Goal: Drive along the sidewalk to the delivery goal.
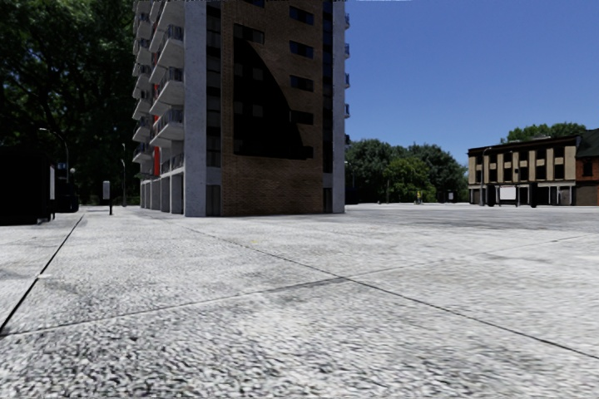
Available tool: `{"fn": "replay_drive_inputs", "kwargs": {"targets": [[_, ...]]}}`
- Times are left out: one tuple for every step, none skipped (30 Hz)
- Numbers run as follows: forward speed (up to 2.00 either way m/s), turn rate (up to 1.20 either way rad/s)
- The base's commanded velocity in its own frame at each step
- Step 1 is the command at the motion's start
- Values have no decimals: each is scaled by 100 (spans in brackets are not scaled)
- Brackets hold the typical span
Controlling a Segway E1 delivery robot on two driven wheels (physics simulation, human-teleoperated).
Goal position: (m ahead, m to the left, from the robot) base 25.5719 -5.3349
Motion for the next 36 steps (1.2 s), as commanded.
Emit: {"fn": "replay_drive_inputs", "kwargs": {"targets": [[200, -46], [200, -46], [200, -46], [200, -46], [200, -46], [200, -46], [200, -46], [200, -46], [200, -46], [200, -46], [200, -46], [200, -46], [200, -46], [200, -46], [200, -46], [200, -46], [200, -46], [200, -46], [200, -46], [200, -46], [200, -40], [200, 0], [200, 0], [200, 0], [200, 0], [200, 0], [200, 0], [200, 0], [200, 0], [200, 0], [200, 0], [200, 0], [200, 0], [200, 0], [200, 0], [200, 0]]}}
